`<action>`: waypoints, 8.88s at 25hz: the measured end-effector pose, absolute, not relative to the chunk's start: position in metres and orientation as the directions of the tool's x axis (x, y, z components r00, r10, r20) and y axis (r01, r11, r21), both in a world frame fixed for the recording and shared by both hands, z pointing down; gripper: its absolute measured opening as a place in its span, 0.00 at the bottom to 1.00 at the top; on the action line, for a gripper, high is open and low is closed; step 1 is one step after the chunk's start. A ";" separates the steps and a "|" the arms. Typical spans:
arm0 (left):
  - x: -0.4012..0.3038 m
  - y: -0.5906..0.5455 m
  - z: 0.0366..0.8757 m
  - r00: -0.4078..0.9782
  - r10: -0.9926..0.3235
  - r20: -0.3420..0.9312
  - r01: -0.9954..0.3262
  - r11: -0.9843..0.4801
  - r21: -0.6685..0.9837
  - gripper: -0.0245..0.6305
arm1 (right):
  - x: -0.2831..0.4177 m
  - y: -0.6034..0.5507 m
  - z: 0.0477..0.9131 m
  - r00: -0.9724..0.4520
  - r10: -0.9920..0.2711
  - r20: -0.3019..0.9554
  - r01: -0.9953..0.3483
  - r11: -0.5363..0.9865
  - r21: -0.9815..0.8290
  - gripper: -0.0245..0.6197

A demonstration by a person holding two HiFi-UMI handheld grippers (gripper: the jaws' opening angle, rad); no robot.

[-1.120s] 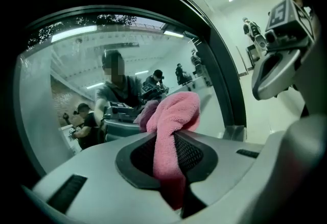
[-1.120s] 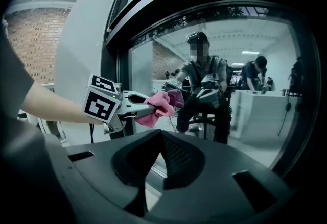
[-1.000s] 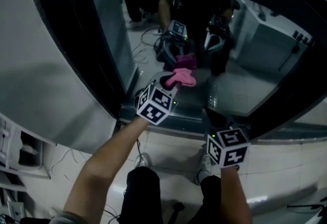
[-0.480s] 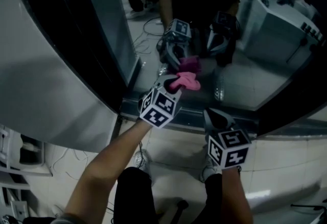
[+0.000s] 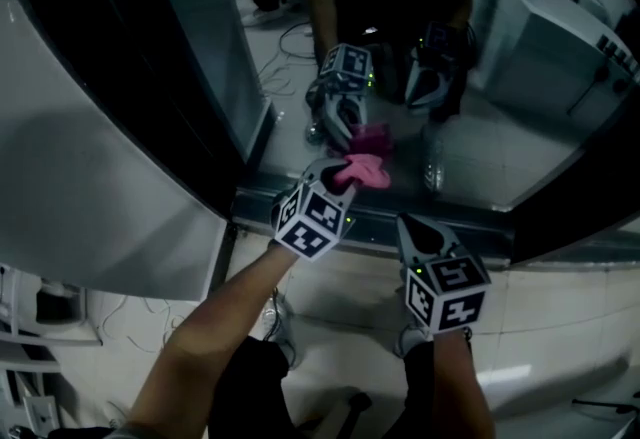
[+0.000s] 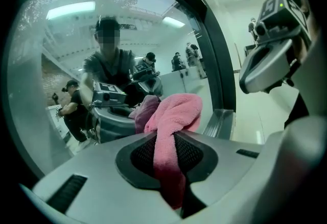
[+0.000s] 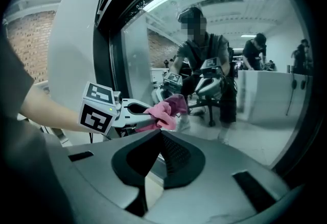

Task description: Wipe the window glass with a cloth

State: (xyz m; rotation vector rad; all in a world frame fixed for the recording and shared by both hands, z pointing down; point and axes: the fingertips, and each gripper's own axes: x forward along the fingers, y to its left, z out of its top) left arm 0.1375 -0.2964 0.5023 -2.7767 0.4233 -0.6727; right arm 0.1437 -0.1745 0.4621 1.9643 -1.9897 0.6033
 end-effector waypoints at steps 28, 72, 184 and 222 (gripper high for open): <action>0.142 -0.288 0.628 0.806 -0.279 0.522 -0.186 -0.957 -0.224 0.12 | 0.149 -0.183 0.541 -0.089 -0.814 0.575 -0.990 0.009 -0.140 0.04; 0.122 -0.278 0.675 0.745 -0.235 0.624 -0.116 -0.967 -0.226 0.12 | 0.129 -0.190 0.549 -0.129 -0.800 0.585 -0.982 0.023 -0.185 0.04; 0.053 -0.355 0.240 0.885 -0.457 0.089 -0.350 -0.778 -0.523 0.12 | 0.053 -0.229 0.300 -0.079 -0.957 0.279 -0.995 0.093 0.037 0.04; 0.051 -0.352 0.402 0.880 -0.396 0.262 -0.275 -0.875 -0.398 0.12 | 0.066 -0.241 0.400 -0.092 -0.916 0.390 -0.995 0.071 -0.069 0.04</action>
